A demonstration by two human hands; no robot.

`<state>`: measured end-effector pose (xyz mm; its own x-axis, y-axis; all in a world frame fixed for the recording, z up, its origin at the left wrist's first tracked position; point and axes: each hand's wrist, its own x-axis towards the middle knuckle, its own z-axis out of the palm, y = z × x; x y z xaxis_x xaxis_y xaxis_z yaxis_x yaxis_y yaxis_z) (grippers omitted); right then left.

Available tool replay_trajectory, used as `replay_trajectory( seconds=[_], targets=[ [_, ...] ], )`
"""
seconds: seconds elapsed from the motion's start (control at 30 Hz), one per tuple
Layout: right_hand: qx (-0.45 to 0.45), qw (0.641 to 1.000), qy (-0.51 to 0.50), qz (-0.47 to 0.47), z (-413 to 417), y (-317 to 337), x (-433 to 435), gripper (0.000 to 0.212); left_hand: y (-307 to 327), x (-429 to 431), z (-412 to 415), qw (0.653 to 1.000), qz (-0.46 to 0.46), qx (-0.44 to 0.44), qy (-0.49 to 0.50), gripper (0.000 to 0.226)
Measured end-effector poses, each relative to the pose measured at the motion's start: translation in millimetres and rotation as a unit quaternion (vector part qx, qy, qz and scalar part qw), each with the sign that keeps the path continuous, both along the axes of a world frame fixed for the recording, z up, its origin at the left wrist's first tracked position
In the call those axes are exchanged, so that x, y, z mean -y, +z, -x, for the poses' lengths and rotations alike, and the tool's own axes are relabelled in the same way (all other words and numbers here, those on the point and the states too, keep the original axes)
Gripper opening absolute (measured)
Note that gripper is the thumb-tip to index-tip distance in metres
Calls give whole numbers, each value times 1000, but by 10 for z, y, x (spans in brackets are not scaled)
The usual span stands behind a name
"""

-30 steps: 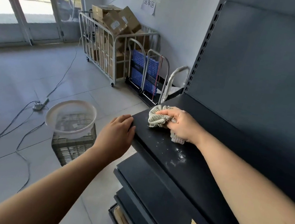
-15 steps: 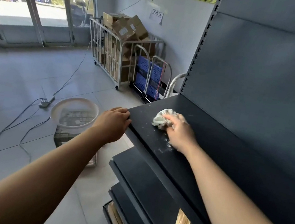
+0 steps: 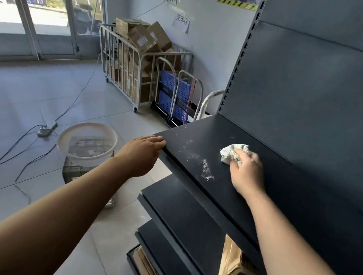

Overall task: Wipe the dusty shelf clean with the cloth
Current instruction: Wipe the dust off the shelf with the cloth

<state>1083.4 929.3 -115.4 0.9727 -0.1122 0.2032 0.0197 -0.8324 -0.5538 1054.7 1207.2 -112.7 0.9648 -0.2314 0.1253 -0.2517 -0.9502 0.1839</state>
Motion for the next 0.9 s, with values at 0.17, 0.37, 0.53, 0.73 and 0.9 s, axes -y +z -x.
replay_trajectory(
  seconds=[0.17, 0.37, 0.53, 0.73, 0.9],
  targets=[
    [2, 1000, -9, 10, 579, 83, -680, 45, 180, -241, -95, 993, -3, -31, -110, 56],
    [-13, 993, 109, -37, 833, 175, -954, 43, 139, -239, -193, 992, -2, -54, -117, 68],
    [-42, 977, 188, -90, 940, 174, -1093, 41, 102, -254, -200, 993, -6, -56, -106, 69],
    [53, 994, 3, -93, 724, 337, -567, 43, 121, -230, -199, 994, -8, -57, -93, 72],
    [-5, 997, 47, -53, 808, 83, -802, 43, 64, -277, -141, 994, -4, -55, -96, 71]
  ],
)
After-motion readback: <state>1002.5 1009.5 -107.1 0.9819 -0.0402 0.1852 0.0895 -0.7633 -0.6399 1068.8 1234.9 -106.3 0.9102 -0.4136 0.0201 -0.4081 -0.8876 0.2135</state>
